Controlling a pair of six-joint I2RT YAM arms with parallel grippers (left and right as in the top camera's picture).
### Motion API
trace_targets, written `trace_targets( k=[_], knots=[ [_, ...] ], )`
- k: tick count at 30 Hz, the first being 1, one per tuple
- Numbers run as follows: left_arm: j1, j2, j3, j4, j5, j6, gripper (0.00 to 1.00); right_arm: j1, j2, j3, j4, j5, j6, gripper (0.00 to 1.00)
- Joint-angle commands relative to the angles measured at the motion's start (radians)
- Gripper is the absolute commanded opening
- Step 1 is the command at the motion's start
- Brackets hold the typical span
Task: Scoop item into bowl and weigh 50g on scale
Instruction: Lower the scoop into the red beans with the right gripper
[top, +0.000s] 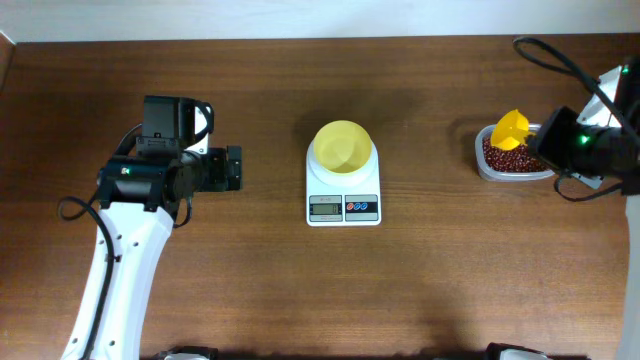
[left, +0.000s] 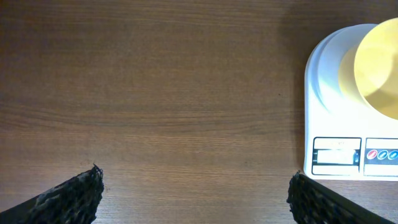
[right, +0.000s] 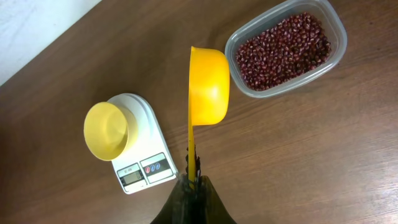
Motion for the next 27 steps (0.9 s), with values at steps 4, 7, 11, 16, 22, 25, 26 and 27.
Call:
trace_targets(
  k=[4,7,11,16,22,25,26,27],
  knots=[
    [0.004,-0.010,0.004,0.001,0.008,0.005,0.99,-0.004,0.000,0.011,0.006,-0.009,0.008,0.04],
    [0.004,-0.010,0.004,0.002,0.008,0.005,0.99,-0.004,0.000,0.011,0.006,-0.008,0.007,0.04],
    [0.005,-0.010,0.004,-0.018,0.008,0.005,0.99,-0.005,0.000,0.011,-0.025,0.008,-0.108,0.04],
    [0.005,-0.010,0.004,-0.018,0.008,0.005,0.99,-0.005,0.000,0.011,-0.038,0.209,-0.127,0.04],
    [0.004,-0.010,0.004,-0.018,0.008,0.005,0.99,-0.005,0.001,0.011,-0.021,0.197,-0.414,0.04],
    [0.004,-0.010,0.004,-0.018,0.008,0.005,0.99,-0.004,0.002,0.011,-0.026,0.039,-0.549,0.04],
    [0.004,-0.010,0.004,-0.029,0.011,0.005,0.99,-0.005,0.005,0.011,-0.024,0.037,-0.580,0.04],
    [0.004,-0.010,0.004,-0.029,0.012,0.005,0.99,-0.005,0.009,0.011,-0.024,0.042,-0.599,0.04]
  ],
)
